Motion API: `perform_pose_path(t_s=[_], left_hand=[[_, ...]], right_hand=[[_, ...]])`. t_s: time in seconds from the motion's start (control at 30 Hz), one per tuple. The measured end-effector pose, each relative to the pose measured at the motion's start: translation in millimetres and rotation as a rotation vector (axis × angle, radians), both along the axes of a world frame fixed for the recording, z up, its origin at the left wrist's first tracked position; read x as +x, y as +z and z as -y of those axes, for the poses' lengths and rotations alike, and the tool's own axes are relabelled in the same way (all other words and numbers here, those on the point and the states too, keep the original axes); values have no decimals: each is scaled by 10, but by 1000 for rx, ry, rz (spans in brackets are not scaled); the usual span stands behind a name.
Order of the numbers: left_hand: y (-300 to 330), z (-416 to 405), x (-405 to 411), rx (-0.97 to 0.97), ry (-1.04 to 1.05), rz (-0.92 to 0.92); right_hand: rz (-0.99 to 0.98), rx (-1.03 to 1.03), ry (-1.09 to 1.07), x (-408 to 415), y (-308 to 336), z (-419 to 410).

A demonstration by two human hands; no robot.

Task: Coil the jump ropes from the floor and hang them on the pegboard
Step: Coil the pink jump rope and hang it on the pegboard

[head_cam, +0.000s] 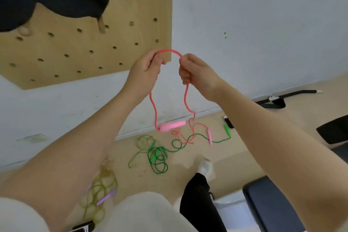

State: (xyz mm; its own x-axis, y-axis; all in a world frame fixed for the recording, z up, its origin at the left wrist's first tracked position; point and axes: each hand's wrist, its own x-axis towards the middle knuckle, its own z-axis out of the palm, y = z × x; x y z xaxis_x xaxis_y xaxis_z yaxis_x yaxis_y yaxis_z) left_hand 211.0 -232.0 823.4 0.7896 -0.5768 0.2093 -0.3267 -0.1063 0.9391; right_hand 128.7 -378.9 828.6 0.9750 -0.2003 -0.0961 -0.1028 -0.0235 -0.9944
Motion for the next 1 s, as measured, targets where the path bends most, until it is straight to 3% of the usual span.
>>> perform_pose_path(t_s=[0.07,0.13,0.2,0.33,0.47,0.6,0.7,0.8,0.83,0.93,1.0], left_hand=[[30,-297,12,-44,84,-59],[-20,-537,4,49,108,-84],[-168,-785,-15,201,126,-122],[-433,-1283,-31,247,291,-349],[-420,-1478,-86,298,455,-591],[-180,-1356,-267,38,329,-805],[68,-1211,-481,20,124,-713],[272,-1102,-684,180,-36,-500],[312,-1072,-736,239,-68,-441],[385,-989,-852,349,-103,-315],[415,-969,-911,331,-109,-322]], right_hand=[[124,141,44,-1,259,-291],[198,212,95,16,508,-534],[228,270,107,40,689,-700],[246,332,44,73,860,-831],[86,151,-135,110,685,-911],[-228,-282,-127,-12,334,-905],[-444,-265,83,-178,209,-920],[-425,-111,163,-280,180,-878],[-373,-219,152,-276,175,-869],[-104,-875,101,-259,144,-898],[139,-1028,197,-275,133,-910]])
